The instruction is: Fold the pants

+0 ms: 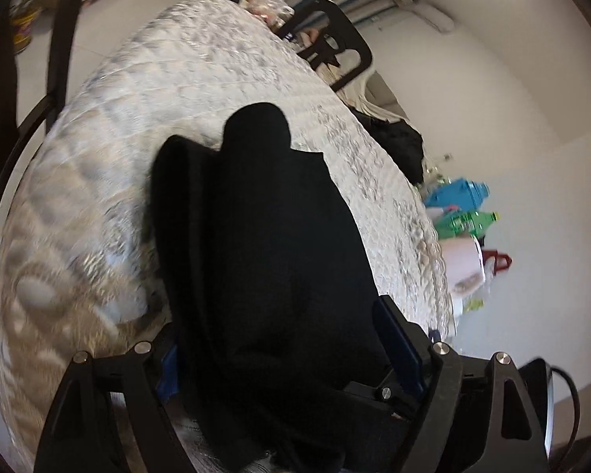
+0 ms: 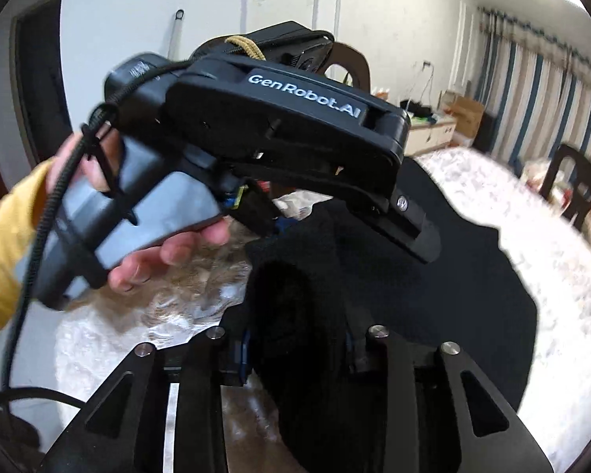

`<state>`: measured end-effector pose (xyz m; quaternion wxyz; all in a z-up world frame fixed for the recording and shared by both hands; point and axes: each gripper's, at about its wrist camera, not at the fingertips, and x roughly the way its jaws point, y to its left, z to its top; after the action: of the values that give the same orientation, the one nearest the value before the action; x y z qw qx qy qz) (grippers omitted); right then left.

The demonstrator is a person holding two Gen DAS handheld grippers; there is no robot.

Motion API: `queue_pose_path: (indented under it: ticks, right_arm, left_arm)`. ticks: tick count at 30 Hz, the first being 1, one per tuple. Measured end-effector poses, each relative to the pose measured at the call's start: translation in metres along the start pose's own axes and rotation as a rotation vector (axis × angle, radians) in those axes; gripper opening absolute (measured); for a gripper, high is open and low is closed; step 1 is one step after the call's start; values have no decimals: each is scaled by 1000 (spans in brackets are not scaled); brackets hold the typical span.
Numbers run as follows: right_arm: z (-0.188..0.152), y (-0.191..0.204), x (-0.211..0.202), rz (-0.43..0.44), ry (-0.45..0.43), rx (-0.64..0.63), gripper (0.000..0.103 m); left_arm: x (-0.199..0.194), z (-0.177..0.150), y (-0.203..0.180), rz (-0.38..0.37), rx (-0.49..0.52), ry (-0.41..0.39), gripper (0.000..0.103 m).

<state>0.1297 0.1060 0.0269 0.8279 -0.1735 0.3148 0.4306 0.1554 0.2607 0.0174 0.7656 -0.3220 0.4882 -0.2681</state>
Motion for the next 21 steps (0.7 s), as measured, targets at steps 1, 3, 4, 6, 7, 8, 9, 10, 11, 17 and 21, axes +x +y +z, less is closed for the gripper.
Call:
queue_pose_path:
  ticks: [1,3,4,6,7,8,9,10,11,17,21]
  right_arm:
    - [0,-2,-1,23,4,24,39]
    - [-1,-10,-5,81,15,70,44]
    - [-2,-14,-8,110,14,91,45]
    - [-3,-24,-16,160,10,134,49]
    - [-4,-29,-21,183,10,149,50]
    - [-6,-36,-28,215,4,170,51]
    - [-7,-42,-33,233,-1,185,52]
    - [-9,-47,-40,250,-7,202,52]
    - [-11,-56,-46,267,-13,218,53]
    - [-34,-114,-68,179,-1,345,57]
    - [-58,-153,-54,161,48,527,57]
  left_arm:
    - [1,1,1,-4,2,6,84]
    - [1,2,2,-8,2,11,84]
    - [1,1,2,-8,8,13,84]
    - [1,1,2,-8,19,17,84]
    - [1,0,2,-8,23,19,84]
    - [1,0,2,-6,27,20,84]
    - [2,1,1,-5,29,20,84]
    - [2,1,1,-2,35,21,84]
    - [3,1,0,2,46,25,84]
    - [3,3,0,5,66,35,79]
    - [2,1,-1,32,94,31,76]
